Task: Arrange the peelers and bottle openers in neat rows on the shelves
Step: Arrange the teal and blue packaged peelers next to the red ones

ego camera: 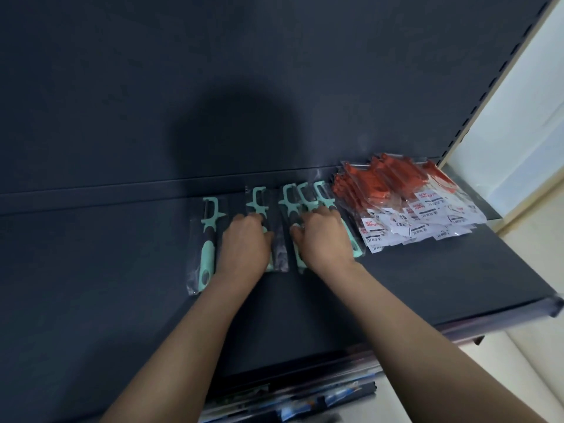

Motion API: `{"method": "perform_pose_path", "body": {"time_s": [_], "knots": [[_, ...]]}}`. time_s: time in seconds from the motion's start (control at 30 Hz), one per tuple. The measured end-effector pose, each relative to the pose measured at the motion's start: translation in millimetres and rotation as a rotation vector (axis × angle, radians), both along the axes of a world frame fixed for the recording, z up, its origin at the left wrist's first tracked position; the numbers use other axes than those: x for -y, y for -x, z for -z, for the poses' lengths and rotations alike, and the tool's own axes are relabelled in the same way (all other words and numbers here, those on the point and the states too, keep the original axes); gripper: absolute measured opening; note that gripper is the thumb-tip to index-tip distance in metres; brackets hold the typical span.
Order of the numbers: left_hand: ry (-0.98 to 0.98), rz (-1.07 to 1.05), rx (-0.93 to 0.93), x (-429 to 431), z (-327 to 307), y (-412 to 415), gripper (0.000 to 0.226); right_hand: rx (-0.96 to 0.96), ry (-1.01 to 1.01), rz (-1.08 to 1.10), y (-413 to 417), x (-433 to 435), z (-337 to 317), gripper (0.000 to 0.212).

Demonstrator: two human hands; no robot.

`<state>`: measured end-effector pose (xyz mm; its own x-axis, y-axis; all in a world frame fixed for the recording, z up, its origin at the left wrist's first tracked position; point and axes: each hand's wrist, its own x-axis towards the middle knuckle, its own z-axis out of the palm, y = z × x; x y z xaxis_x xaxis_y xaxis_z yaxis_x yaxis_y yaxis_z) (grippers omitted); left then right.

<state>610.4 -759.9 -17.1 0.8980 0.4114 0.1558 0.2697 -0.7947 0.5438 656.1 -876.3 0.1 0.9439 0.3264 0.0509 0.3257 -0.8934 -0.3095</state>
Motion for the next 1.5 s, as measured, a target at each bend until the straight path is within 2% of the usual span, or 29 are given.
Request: {"method": "perform_pose_path", "body": {"time_s": [0.1, 0.17, 0.23, 0.43, 0.67, 0.83, 0.97, 1.07, 1.17, 1.3, 1.37, 1.5], "knots": [[0.0, -0.005, -0.004, 1.8, -0.6, 1.1, 0.029, 0.015, -0.013, -0.043, 0.2, 0.6, 2.0, 0.035], [-0.006, -0.014, -0.009, 3.7, -0.7, 2.7, 0.03, 0.018, 0.036, -0.095, 0.7, 0.9, 4.7, 0.03], [-0.004, -0.02, -0.014, 5.9, -0.8, 3.6, 0.03, 0.038, 0.088, -0.144, -0.9, 3.6, 7.5, 0.035], [0.014, -0.023, -0.029, 15.7, -3.5, 2.1, 0.034, 0.066, 0.09, -0.23, -11.6, 9.5, 8.9, 0.036], [0.035, -0.084, -0.019, 21.4, -7.8, 1.9, 0.028, 0.114, 0.068, -0.193, -13.8, 12.4, 12.6, 0.033], [-0.131, -0.265, 0.025, 4.9, -12.5, 18.8, 0.022, 0.197, -0.037, -0.259, -11.4, 4.9, 8.0, 0.031], [-0.225, -0.419, -0.12, -13.4, -13.7, 35.3, 0.022, 0.151, -0.109, -0.462, 1.3, -19.1, 2.3, 0.028], [-0.15, -0.402, -0.192, -25.9, -14.7, 44.6, 0.031, 0.068, -0.119, -0.489, 12.5, -39.0, 3.3, 0.028], [-0.041, -0.324, -0.195, -36.9, -16.3, 47.7, 0.037, 0.085, -0.064, -0.437, 17.9, -50.5, 6.5, 0.025], [-0.018, -0.256, -0.245, -44.9, -22.1, 42.0, 0.012, 0.159, 0.008, -0.249, 15.2, -48.4, 5.7, 0.023], [0.026, -0.211, -0.215, -48.0, -22.3, 37.7, 0.012, 0.164, 0.017, -0.165, 14.1, -44.0, 4.9, 0.023], [0.348, -0.143, -0.072, -42.9, -24.2, 24.7, 0.008, 0.103, 0.029, -0.094, 10.4, -30.2, 4.8, 0.028]]}}
